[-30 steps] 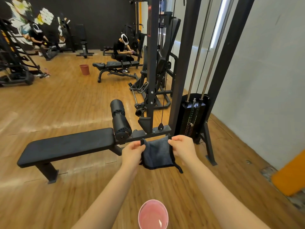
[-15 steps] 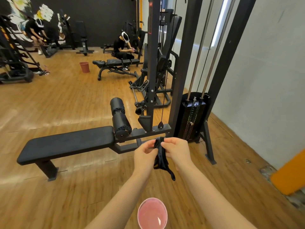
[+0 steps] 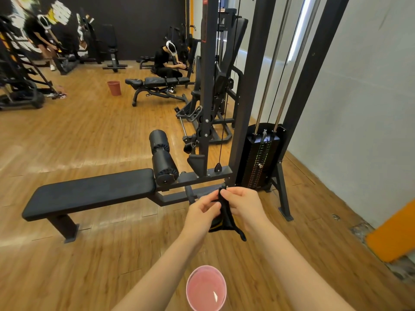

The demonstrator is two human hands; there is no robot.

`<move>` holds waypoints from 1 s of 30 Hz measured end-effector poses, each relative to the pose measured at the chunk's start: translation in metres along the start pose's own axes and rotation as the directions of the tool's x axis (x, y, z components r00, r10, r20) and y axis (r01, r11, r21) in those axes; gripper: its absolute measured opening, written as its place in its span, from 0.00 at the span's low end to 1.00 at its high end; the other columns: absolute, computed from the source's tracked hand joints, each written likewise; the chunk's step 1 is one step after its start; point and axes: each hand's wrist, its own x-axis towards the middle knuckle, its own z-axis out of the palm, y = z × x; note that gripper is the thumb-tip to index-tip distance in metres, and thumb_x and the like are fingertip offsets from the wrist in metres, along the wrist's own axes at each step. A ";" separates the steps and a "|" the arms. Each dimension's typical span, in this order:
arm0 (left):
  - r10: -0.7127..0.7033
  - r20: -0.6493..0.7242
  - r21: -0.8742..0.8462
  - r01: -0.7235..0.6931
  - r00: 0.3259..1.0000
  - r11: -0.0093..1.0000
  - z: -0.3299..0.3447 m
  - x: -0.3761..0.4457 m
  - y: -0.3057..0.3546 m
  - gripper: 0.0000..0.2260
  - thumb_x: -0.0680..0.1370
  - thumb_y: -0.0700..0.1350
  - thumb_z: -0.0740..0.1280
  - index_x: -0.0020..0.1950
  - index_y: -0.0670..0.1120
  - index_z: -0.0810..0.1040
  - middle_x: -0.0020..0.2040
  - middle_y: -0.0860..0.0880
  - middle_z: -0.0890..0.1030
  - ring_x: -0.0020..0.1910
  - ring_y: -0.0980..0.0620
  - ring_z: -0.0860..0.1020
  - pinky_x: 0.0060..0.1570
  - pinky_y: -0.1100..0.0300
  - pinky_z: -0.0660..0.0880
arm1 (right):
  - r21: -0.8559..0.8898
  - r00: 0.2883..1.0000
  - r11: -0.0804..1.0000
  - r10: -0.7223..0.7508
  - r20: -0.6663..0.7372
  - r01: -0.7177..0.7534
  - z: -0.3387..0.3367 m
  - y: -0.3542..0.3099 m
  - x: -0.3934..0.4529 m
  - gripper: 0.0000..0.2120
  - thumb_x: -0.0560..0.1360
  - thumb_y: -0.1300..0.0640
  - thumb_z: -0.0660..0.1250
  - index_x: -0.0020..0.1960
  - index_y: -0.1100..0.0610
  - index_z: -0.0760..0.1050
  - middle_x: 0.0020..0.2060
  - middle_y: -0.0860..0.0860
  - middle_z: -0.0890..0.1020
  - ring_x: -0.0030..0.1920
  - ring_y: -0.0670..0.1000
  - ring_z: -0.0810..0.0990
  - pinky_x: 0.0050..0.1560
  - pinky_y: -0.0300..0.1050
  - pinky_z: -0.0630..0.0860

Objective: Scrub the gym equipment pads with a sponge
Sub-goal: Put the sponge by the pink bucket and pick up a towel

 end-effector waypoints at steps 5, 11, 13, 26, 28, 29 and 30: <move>0.020 0.011 0.017 -0.020 1.000 1.000 0.002 0.002 -0.003 0.20 0.78 0.29 0.58 0.54 0.52 0.79 0.53 0.51 0.82 0.53 0.59 0.80 0.55 0.64 0.76 | -0.003 0.996 1.000 -0.008 -0.092 0.007 -0.004 0.004 0.004 0.06 0.75 0.61 0.67 0.50 0.55 0.79 0.45 0.53 0.83 0.47 0.51 0.82 0.49 0.47 0.80; -0.218 -0.161 -0.193 0.186 0.963 0.964 -0.007 0.010 -0.032 0.15 0.78 0.40 0.66 0.63 0.48 0.72 0.64 0.47 0.75 0.60 0.53 0.75 0.57 0.59 0.74 | 0.359 0.998 0.933 -0.037 0.055 0.015 -0.006 0.010 0.000 0.11 0.80 0.65 0.55 0.53 0.58 0.75 0.46 0.52 0.82 0.46 0.47 0.82 0.42 0.40 0.79; -0.366 -0.021 -0.231 0.352 0.930 0.907 -0.006 0.009 -0.035 0.17 0.78 0.47 0.65 0.66 0.46 0.70 0.65 0.48 0.74 0.62 0.51 0.73 0.65 0.52 0.66 | 0.534 0.994 0.845 -0.020 0.107 -0.040 -0.009 0.016 0.000 0.12 0.81 0.63 0.52 0.56 0.59 0.74 0.48 0.54 0.83 0.48 0.49 0.82 0.43 0.42 0.80; -0.344 -0.022 -0.226 0.330 0.939 0.916 -0.018 0.028 -0.036 0.10 0.81 0.46 0.62 0.56 0.46 0.80 0.50 0.48 0.84 0.50 0.49 0.81 0.42 0.57 0.78 | 0.140 0.914 0.955 0.199 0.353 -0.262 -0.039 0.066 0.000 0.18 0.74 0.50 0.65 0.61 0.57 0.74 0.54 0.54 0.82 0.54 0.54 0.81 0.47 0.46 0.78; -0.322 0.013 -0.119 0.321 0.947 0.940 -0.016 0.028 -0.034 0.09 0.80 0.47 0.62 0.56 0.47 0.80 0.51 0.48 0.84 0.51 0.49 0.81 0.46 0.55 0.78 | 0.103 0.923 0.964 0.200 0.328 -0.246 -0.036 0.063 0.002 0.13 0.75 0.54 0.66 0.58 0.58 0.76 0.53 0.54 0.82 0.52 0.53 0.82 0.46 0.44 0.79; -0.309 0.017 -0.077 0.309 0.951 0.948 -0.017 0.028 -0.035 0.09 0.80 0.47 0.62 0.56 0.47 0.80 0.52 0.48 0.83 0.52 0.49 0.80 0.48 0.55 0.79 | 0.101 0.939 0.970 0.184 0.292 -0.221 -0.036 0.063 0.003 0.10 0.75 0.56 0.65 0.56 0.56 0.76 0.52 0.54 0.82 0.52 0.52 0.82 0.46 0.43 0.79; -0.292 0.028 -0.041 0.293 0.956 0.955 -0.018 0.029 -0.034 0.09 0.80 0.48 0.62 0.56 0.49 0.80 0.53 0.48 0.82 0.53 0.48 0.79 0.49 0.53 0.79 | 0.111 0.954 0.975 0.158 0.255 -0.191 -0.036 0.063 0.005 0.08 0.76 0.58 0.64 0.55 0.55 0.76 0.52 0.53 0.82 0.52 0.51 0.81 0.46 0.43 0.79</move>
